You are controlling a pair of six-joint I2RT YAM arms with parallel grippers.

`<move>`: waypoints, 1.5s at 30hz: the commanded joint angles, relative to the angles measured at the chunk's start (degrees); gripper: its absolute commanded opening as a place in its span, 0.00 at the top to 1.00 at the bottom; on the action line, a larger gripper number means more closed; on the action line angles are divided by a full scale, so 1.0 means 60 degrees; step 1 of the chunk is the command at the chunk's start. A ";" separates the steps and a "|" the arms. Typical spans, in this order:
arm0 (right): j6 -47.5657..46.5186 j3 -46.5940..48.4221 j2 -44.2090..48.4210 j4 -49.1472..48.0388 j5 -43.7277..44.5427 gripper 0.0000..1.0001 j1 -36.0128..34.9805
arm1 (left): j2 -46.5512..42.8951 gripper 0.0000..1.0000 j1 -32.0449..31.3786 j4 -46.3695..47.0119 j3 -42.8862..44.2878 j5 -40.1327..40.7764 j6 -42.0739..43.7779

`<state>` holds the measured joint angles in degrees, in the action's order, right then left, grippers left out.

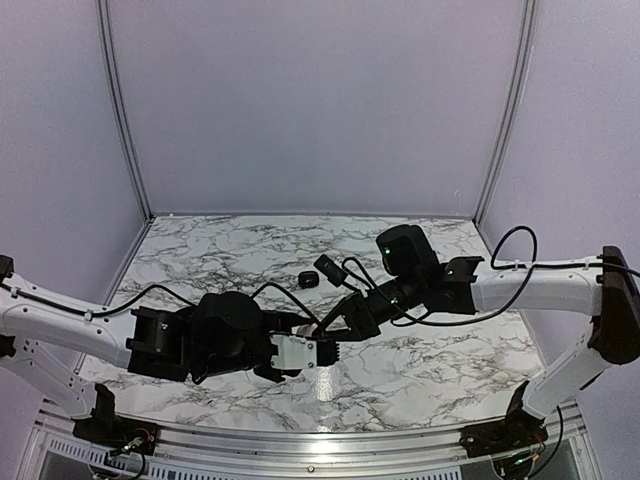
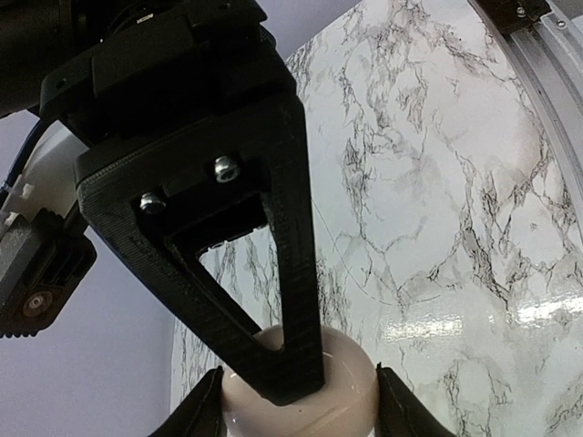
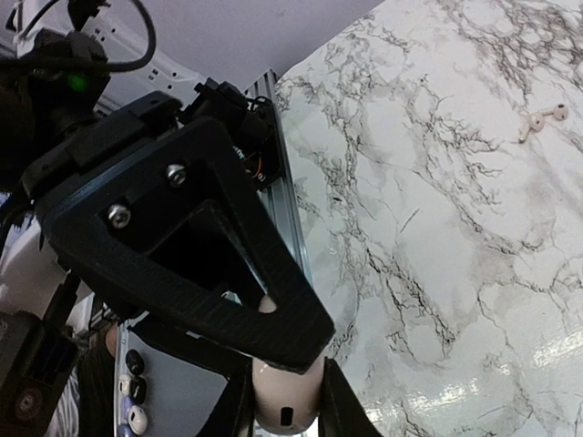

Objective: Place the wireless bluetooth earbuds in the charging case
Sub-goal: Pass from the left arm to the right, then pass from the right arm to the left

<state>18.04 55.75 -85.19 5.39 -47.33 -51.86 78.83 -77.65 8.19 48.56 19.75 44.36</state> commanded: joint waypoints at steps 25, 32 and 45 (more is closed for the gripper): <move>-0.0355 -0.1806 0.3356 -0.4687 0.2020 1.00 0.1063 | -0.2851 0.01 0.1699 0.3567 -0.1580 -0.2048 -0.6746; -0.0867 -0.2010 0.3482 -0.5439 0.1441 1.00 0.0815 | -0.2227 0.15 0.1750 0.4277 -0.1078 -0.4789 -0.7062; -0.1267 -0.1998 0.3269 -0.6069 0.0813 1.00 0.0039 | -0.1053 0.49 0.1780 0.5265 -0.0383 -0.6099 -0.7698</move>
<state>11.64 43.33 -65.14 -28.56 -41.23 -50.81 71.81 -67.22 35.42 43.59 -14.57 -0.08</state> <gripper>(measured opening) 0.215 0.518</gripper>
